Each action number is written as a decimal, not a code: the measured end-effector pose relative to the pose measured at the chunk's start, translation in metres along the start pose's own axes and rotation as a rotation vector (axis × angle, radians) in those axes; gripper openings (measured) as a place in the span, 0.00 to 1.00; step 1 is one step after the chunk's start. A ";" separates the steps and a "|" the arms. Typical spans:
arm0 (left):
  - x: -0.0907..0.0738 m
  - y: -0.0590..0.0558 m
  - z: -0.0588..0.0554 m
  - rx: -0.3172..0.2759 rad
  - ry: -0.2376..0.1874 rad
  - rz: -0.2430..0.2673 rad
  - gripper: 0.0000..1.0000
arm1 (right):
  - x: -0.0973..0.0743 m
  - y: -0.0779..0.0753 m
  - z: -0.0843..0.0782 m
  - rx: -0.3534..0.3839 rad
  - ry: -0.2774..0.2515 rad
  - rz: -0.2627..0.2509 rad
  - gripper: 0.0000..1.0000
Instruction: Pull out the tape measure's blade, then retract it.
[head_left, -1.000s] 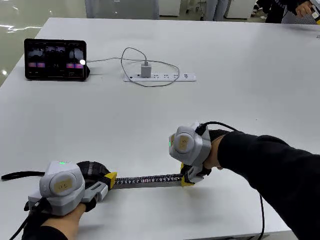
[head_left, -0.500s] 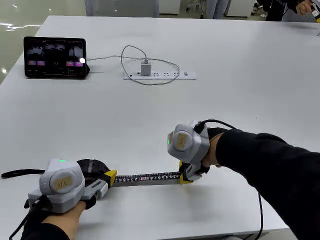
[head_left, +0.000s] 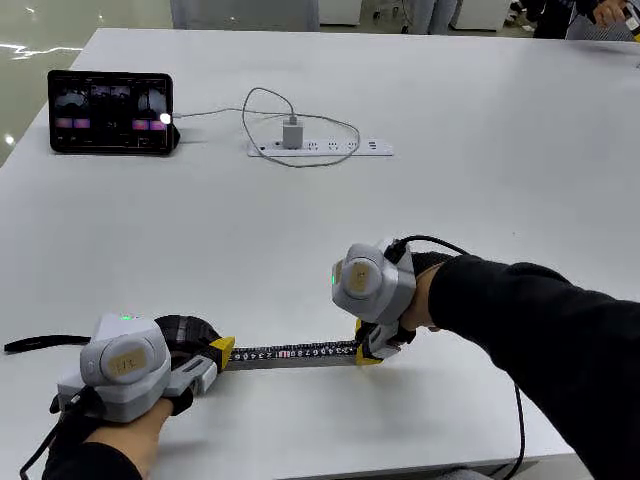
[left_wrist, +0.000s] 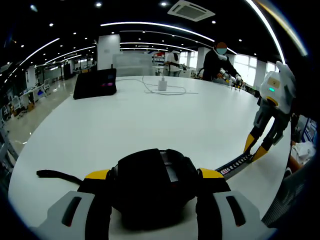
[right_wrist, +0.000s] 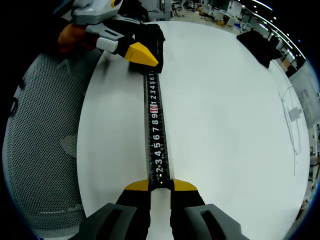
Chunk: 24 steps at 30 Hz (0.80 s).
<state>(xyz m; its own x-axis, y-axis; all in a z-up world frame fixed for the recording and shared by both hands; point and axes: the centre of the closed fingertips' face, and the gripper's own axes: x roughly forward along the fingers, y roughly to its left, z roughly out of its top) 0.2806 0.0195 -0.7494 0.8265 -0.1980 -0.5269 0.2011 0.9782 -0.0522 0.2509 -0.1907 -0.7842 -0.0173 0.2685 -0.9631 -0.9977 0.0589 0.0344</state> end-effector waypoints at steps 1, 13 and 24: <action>0.000 0.000 0.000 0.000 0.000 0.000 0.64 | 0.000 0.000 0.000 -0.001 0.000 0.000 0.10; 0.000 0.000 0.000 0.000 0.000 0.000 0.64 | 0.001 0.000 0.004 0.000 -0.004 0.002 0.10; 0.000 0.000 0.000 0.001 0.001 0.000 0.64 | 0.002 0.000 0.006 0.007 -0.012 -0.001 0.10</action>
<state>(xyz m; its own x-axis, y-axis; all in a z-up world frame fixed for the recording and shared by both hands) 0.2800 0.0199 -0.7495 0.8261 -0.1983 -0.5275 0.2019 0.9780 -0.0515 0.2510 -0.1845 -0.7842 -0.0155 0.2795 -0.9600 -0.9972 0.0661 0.0354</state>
